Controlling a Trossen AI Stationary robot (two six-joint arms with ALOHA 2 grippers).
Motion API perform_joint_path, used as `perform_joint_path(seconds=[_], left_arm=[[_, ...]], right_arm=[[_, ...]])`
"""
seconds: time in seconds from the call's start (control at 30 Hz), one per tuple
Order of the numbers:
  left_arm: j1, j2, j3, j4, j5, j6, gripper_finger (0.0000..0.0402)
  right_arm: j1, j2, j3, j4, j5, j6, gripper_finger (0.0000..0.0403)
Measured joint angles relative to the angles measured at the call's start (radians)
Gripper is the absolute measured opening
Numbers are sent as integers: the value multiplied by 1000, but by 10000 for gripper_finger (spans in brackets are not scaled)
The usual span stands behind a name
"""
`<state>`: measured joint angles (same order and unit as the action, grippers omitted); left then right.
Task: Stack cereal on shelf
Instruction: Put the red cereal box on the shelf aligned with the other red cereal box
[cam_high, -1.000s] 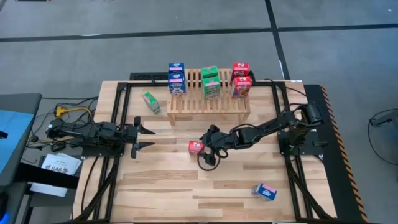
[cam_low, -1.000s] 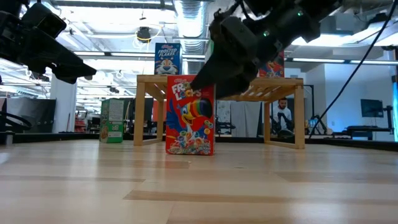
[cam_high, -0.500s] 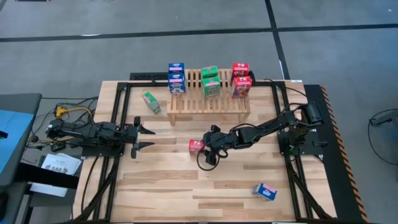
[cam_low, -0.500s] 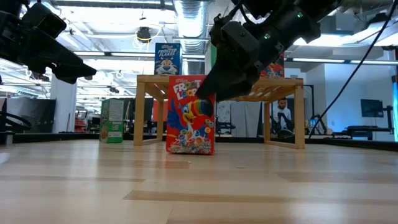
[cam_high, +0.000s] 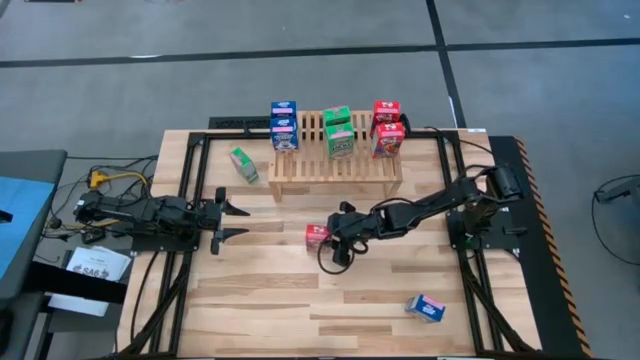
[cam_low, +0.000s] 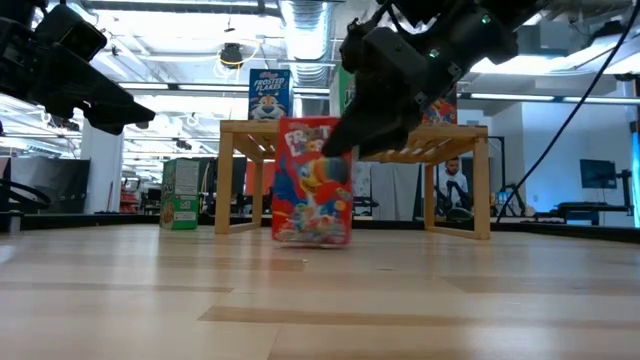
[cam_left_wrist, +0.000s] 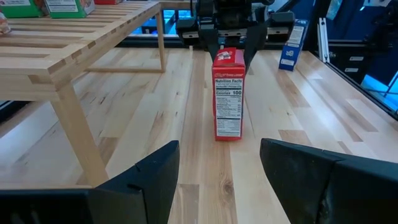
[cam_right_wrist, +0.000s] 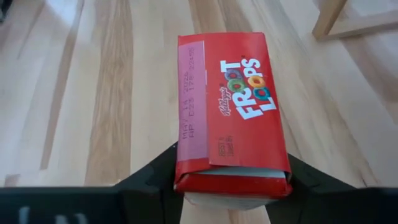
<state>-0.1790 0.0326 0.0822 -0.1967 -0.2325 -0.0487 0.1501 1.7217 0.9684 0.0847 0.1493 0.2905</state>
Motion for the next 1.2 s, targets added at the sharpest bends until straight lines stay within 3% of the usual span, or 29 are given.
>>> perform_joint_path(seconds=[0.27, 0.6, 1.2], left_arm=[[0, 0, 0, 1, 0, 0, 214], [0, 0, 0, 0, 0, 0, 214], [0, 0, 0, 0, -1, 0, 214]], right_arm=[[-11, -138, -1, -202, -42, -10, 193], [-59, -412, -1, -473, -41, -85, 190], [-260, -771, 12, -782, -48, -343, 189]])
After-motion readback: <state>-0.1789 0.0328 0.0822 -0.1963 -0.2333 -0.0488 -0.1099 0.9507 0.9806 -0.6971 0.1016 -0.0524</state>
